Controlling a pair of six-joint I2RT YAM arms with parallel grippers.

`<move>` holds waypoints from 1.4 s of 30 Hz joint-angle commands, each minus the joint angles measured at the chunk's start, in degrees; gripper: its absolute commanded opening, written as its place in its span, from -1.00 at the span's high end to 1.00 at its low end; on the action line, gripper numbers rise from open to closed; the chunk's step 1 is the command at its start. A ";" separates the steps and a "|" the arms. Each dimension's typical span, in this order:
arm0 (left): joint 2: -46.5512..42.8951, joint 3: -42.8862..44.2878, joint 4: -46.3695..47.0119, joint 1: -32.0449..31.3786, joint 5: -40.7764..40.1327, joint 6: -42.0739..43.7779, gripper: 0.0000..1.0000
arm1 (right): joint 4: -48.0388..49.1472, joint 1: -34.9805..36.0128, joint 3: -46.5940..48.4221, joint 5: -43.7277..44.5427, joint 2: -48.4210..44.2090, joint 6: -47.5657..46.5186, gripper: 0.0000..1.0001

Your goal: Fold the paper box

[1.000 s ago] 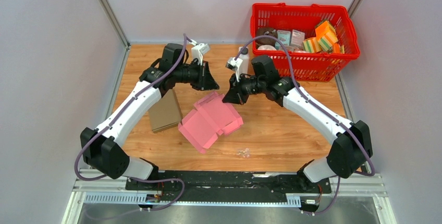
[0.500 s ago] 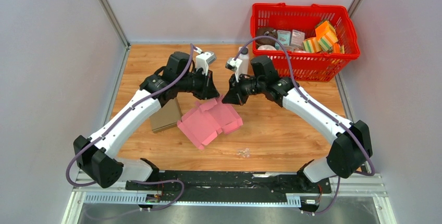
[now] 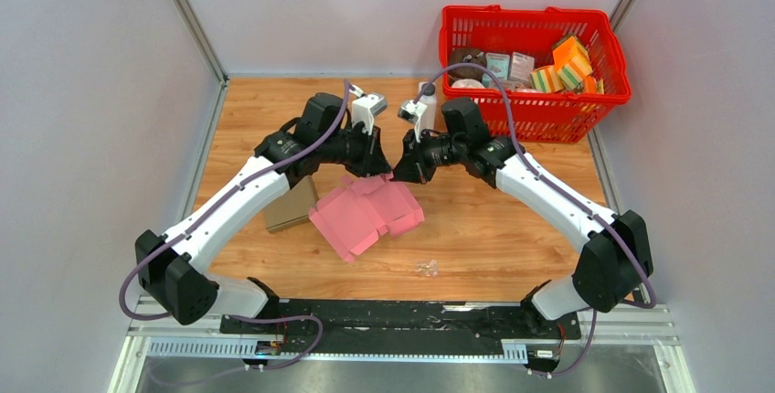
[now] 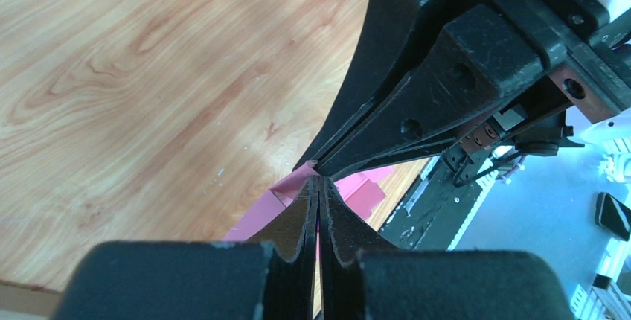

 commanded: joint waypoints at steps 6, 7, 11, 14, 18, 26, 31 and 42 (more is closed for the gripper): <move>-4.51 -0.47 -0.52 4.33 1.71 -1.38 0.70 | 1.73 -2.17 -1.20 -2.69 -3.39 -2.20 1.00; -7.56 -1.08 0.09 6.69 5.21 -2.79 0.64 | 1.27 -2.61 -1.72 -2.41 -3.82 -2.30 1.00; -12.60 -8.37 6.76 19.88 16.11 -12.10 0.37 | 3.19 -3.58 -4.62 -5.21 -6.55 -2.22 1.00; -11.82 -11.80 7.57 26.04 21.32 -14.40 0.36 | 3.99 -3.67 -4.10 -6.63 -6.56 -3.89 1.00; -11.37 -14.35 8.27 26.58 23.87 -13.53 0.63 | 2.49 -3.93 -1.91 -6.80 -4.97 -4.06 1.00; -11.90 -14.27 3.44 24.74 24.49 -9.13 0.79 | 3.28 -4.20 -1.38 -6.19 -3.57 -2.83 1.00; -11.72 -15.58 2.65 22.63 22.47 -8.96 0.81 | 4.16 -4.20 -1.29 -5.75 -3.39 -2.83 1.00; -14.88 -15.68 3.44 21.75 17.99 -8.96 0.30 | 4.51 -4.11 -1.90 -6.28 -3.65 -2.83 1.00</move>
